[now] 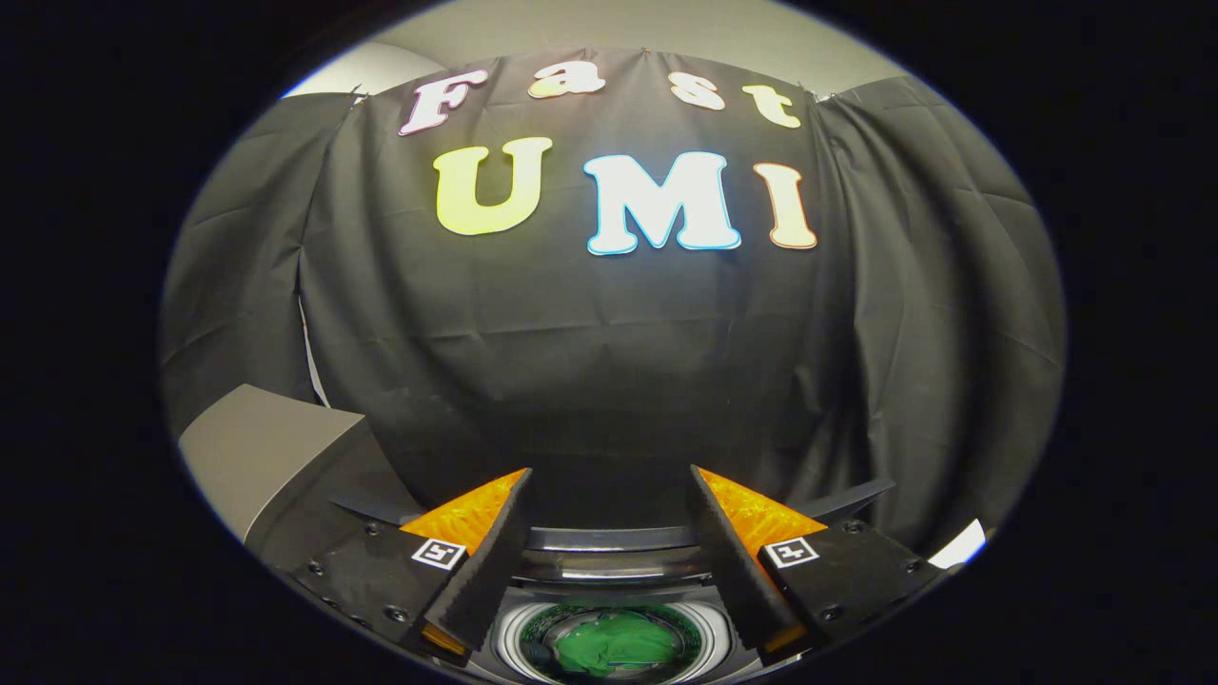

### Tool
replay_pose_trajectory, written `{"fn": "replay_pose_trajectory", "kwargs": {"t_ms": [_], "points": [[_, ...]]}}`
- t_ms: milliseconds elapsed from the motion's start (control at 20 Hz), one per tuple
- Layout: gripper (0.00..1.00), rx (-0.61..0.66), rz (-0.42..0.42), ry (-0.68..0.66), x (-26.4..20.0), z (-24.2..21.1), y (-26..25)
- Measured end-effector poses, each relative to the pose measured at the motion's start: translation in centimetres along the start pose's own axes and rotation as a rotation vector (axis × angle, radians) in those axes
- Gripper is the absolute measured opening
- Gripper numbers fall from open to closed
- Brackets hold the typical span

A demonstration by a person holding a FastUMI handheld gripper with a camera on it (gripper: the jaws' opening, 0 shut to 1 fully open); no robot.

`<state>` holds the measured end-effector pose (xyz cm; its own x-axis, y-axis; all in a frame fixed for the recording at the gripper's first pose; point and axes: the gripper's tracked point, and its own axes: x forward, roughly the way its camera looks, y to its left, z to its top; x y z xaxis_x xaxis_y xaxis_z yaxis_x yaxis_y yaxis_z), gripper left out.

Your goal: Put the clothes into the washing machine and then close the washing machine lid.

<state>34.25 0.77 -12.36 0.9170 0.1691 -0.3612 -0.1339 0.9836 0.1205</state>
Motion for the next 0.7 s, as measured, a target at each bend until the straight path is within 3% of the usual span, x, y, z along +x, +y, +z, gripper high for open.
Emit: {"fn": "replay_pose_trajectory", "kwargs": {"t_ms": [700], "points": [[0.98, 0.003, -0.007, -0.004, -2.5, -1.6, 0.0]]}}
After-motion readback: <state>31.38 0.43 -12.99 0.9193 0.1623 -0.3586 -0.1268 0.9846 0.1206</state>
